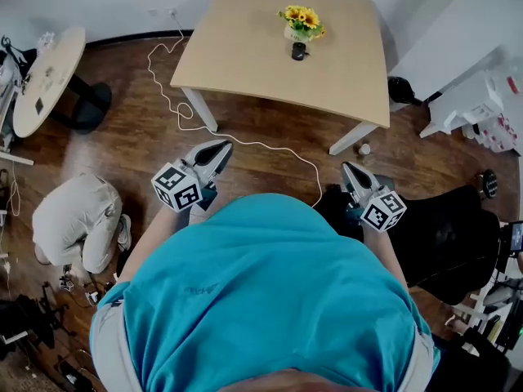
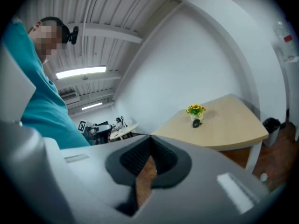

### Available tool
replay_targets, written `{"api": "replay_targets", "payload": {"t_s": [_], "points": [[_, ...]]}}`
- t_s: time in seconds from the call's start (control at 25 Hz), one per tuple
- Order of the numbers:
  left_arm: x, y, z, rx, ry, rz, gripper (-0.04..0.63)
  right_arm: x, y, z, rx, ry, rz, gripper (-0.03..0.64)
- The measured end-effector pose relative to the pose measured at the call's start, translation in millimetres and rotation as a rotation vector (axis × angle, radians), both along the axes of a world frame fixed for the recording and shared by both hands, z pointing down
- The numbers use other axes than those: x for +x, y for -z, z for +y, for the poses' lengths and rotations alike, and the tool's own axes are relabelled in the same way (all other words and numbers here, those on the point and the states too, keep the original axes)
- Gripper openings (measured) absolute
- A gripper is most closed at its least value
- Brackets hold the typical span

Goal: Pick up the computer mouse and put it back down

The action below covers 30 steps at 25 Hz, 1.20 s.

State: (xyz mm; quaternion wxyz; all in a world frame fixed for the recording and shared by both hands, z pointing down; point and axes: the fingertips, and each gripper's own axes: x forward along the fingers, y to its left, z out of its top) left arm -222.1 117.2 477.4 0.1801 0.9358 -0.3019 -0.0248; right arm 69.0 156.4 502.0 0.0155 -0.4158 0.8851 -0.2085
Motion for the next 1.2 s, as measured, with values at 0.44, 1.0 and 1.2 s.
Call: {"api": "replay_targets", "payload": {"t_s": [0.44,1.0,1.2], "points": [[-17.6,-14.2,-99.9,-0.075,-0.087,0.03,0.002,-21.1,12.3,-101.1,-0.045,-0.072,0.037,0.0],[125.3,-20.0,-239.3,-0.09,0.115,-0.09,0.002,118.3,-8.4,-257.5,0.031,0.14,0.043,0.0],[162.4,-22.5,-277.9,-0.114,0.16,-0.152,0.002,148.1,-7.5,-295.5,0.039,0.175,0.017,0.0]]}}
